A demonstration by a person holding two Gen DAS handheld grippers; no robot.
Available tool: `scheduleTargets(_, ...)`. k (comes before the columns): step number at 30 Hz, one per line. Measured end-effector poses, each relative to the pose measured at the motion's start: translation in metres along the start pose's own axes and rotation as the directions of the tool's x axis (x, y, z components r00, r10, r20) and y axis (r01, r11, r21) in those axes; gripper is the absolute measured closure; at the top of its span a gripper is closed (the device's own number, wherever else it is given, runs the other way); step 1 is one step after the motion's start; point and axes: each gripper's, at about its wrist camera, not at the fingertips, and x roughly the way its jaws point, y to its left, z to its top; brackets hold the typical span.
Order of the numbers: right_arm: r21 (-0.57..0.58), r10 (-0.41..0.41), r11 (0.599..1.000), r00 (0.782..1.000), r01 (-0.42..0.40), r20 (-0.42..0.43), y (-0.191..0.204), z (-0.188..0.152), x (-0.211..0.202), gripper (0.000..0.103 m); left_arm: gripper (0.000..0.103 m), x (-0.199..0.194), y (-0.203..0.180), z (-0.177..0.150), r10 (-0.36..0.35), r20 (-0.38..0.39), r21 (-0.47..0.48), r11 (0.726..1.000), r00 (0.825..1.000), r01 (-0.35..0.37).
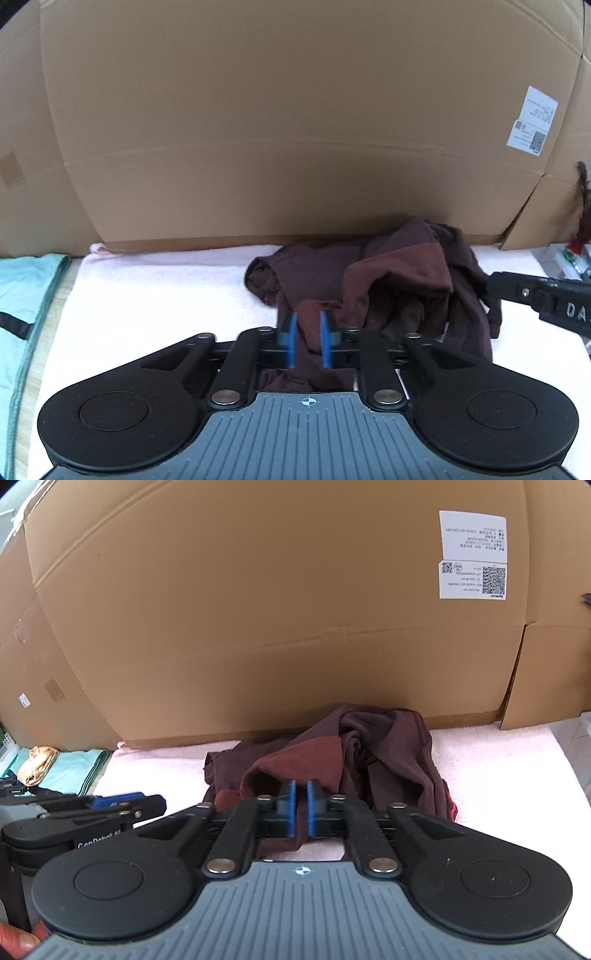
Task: Fold clothes
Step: 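Close the left and right grippers on the brown garment's edges, then lift the garment high with both grippers to shake it out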
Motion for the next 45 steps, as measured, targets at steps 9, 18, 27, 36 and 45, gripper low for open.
scheduleTargets(9, 0.04, -0.037, 0.998, 0.999, 0.039, -0.037, -0.018, 0.007, 0.03, 0.099, 0.038, 0.012, -0.005, 0.001, -0.015, 0.004, 0.042, 0.999, 1.0, 0.015)
scheduleTargets(18, 0.07, -0.05, 0.996, 0.997, 0.055, -0.065, -0.024, 0.009, 0.058, 0.024, 0.011, 0.033, 0.006, -0.002, -0.026, -0.063, 0.018, 0.999, 0.998, 0.027)
scheduleTargets(27, 0.122, -0.011, 0.992, 0.99, 0.028, -0.138, -0.025, 0.013, 0.092, 0.057, 0.009, 0.043, 0.009, -0.004, -0.024, -0.074, 0.046, 0.999, 0.997, 0.027)
scheduleTargets(36, 0.289, 0.132, 0.951, 0.989, -0.108, -0.063, -0.04, 0.026, 0.071, 0.094, 0.009, 0.048, -0.001, -0.009, -0.001, -0.033, 0.15, 0.989, 0.999, 0.006)
scheduleTargets(45, 0.351, 0.262, 0.9, 0.964, -0.26, 0.043, -0.044, 0.066, 0.054, 0.094, 0.009, 0.064, -0.042, -0.023, -0.026, 0.006, 0.396, 0.918, 1.0, 0.021)
